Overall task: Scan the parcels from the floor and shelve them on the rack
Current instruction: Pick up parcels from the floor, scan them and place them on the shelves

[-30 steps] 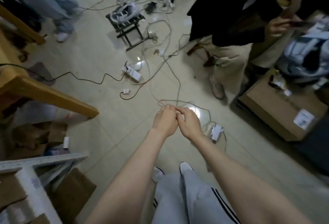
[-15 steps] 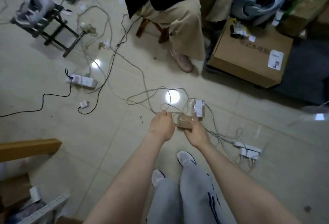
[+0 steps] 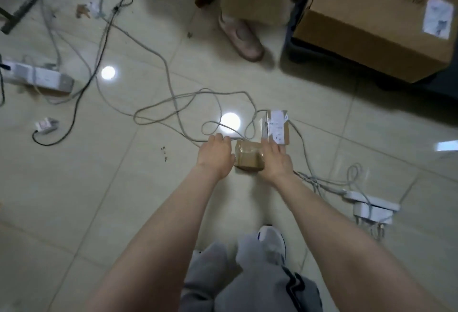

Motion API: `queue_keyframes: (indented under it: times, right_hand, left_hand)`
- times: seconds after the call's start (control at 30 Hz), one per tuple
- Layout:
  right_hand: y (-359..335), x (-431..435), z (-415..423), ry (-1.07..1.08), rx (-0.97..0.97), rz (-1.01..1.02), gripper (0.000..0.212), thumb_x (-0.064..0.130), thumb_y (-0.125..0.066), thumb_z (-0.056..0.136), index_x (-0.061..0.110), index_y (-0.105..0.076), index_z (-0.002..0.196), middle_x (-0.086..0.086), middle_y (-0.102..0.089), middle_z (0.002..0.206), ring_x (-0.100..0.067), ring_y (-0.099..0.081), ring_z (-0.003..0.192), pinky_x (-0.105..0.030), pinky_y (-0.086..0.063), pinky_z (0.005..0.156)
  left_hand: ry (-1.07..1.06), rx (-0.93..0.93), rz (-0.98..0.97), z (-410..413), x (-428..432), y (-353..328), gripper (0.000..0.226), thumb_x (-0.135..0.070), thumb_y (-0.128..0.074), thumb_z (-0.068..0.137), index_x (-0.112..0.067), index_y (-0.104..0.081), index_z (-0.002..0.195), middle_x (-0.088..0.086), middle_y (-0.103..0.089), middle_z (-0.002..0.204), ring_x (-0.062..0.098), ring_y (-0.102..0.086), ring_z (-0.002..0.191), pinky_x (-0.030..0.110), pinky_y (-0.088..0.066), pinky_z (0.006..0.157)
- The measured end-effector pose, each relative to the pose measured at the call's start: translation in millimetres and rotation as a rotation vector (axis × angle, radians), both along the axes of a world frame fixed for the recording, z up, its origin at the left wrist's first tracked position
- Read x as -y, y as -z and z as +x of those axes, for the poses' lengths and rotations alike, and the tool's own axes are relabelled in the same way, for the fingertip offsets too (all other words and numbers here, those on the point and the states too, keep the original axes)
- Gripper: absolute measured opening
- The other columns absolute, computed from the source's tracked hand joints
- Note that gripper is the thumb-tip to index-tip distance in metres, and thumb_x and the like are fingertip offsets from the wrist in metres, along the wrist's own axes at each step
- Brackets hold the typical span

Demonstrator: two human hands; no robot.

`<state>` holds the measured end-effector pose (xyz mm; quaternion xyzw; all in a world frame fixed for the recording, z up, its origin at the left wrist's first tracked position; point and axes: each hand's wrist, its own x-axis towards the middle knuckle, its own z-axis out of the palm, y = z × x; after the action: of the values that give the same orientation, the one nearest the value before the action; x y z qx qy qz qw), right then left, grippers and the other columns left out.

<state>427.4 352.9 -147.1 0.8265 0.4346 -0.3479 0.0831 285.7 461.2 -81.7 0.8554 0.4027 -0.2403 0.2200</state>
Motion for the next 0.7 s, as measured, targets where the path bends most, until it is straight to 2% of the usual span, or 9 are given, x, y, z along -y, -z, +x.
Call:
queue_keyframes:
  times: [0.1, 0.17, 0.27, 0.37, 0.43, 0.53, 0.63, 0.7]
  right_hand:
    - [55, -15, 7, -0.121, 0.072, -0.079, 0.11, 0.031, -0.075, 0.079, 0.018, 0.0, 0.158, -0.009, -0.004, 0.166, -0.029, -0.006, 0.152, -0.043, -0.019, 0.119]
    - [86, -24, 8, -0.217, 0.13, -0.123, 0.109, 0.028, -0.074, 0.08, 0.016, 0.002, 0.158, -0.01, -0.009, 0.165, -0.029, -0.006, 0.152, -0.045, -0.016, 0.12]
    - [116, -28, 5, -0.312, 0.208, -0.15, 0.107, 0.025, -0.074, 0.079, 0.012, -0.003, 0.157, -0.012, -0.03, 0.154, -0.031, -0.024, 0.146, -0.049, -0.028, 0.114]
    - [118, -28, 3, -0.301, 0.229, -0.136, 0.099, 0.027, -0.077, 0.074, 0.01, -0.016, 0.151, -0.01, -0.04, 0.143, -0.028, -0.038, 0.135, -0.046, -0.039, 0.102]
    - [104, -29, 0, -0.179, 0.191, -0.078, 0.095, 0.037, -0.081, 0.069, 0.011, -0.027, 0.142, -0.01, -0.044, 0.139, -0.028, -0.044, 0.13, -0.044, -0.042, 0.097]
    - [55, -40, -11, 0.122, 0.005, 0.118, 0.103, 0.061, -0.083, 0.057, 0.011, -0.038, 0.135, -0.008, -0.049, 0.132, -0.029, -0.049, 0.125, -0.045, -0.048, 0.094]
    - [-16, -60, -27, 0.303, -0.209, 0.303, 0.102, 0.051, -0.085, 0.051, 0.011, -0.041, 0.133, -0.006, -0.055, 0.124, -0.027, -0.056, 0.114, -0.043, -0.053, 0.087]
    - [-76, -75, -37, 0.385, -0.329, 0.384, 0.099, 0.041, -0.087, 0.051, 0.012, -0.04, 0.133, -0.002, -0.057, 0.121, -0.022, -0.059, 0.109, -0.035, -0.052, 0.084]
  left_hand:
    - [-0.006, 0.018, 0.007, 2, -5, 45, 0.043, -0.031, -0.047, 0.102, -0.007, -0.043, 0.138, 0.013, -0.045, 0.14, 0.031, -0.042, 0.132, 0.042, -0.041, 0.102]
    - [-0.022, 0.026, 0.013, -2, -13, 67, 0.043, -0.031, -0.047, 0.102, -0.007, -0.043, 0.138, 0.013, -0.045, 0.14, 0.031, -0.042, 0.131, 0.042, -0.041, 0.102]
    - [-0.067, 0.012, 0.02, -17, -25, 86, 0.042, -0.03, -0.046, 0.102, -0.007, -0.044, 0.138, 0.014, -0.046, 0.139, 0.031, -0.043, 0.129, 0.041, -0.041, 0.1]
    - [-0.126, -0.025, 0.015, -36, -32, 85, 0.04, -0.029, -0.043, 0.103, -0.006, -0.045, 0.135, 0.014, -0.047, 0.137, 0.032, -0.045, 0.127, 0.04, -0.041, 0.097]
    - [-0.184, -0.026, 0.0, -50, -35, 73, 0.04, -0.03, -0.044, 0.104, -0.006, -0.045, 0.136, 0.014, -0.046, 0.138, 0.032, -0.044, 0.128, 0.041, -0.042, 0.097]
    - [-0.362, 0.013, -0.063, -68, -34, 40, 0.047, -0.033, -0.046, 0.104, -0.005, -0.042, 0.141, 0.015, -0.045, 0.142, 0.033, -0.042, 0.132, 0.043, -0.041, 0.101]
    - [-0.76, 0.134, -0.19, -81, -33, -13, 0.055, -0.037, -0.053, 0.101, 0.0, -0.044, 0.141, 0.018, -0.048, 0.144, 0.035, -0.045, 0.134, 0.039, -0.038, 0.105]
    - [-1.077, 0.201, -0.309, -87, -34, -63, 0.063, -0.043, -0.056, 0.099, 0.004, -0.047, 0.14, 0.02, -0.052, 0.143, 0.035, -0.047, 0.133, 0.037, -0.039, 0.106]
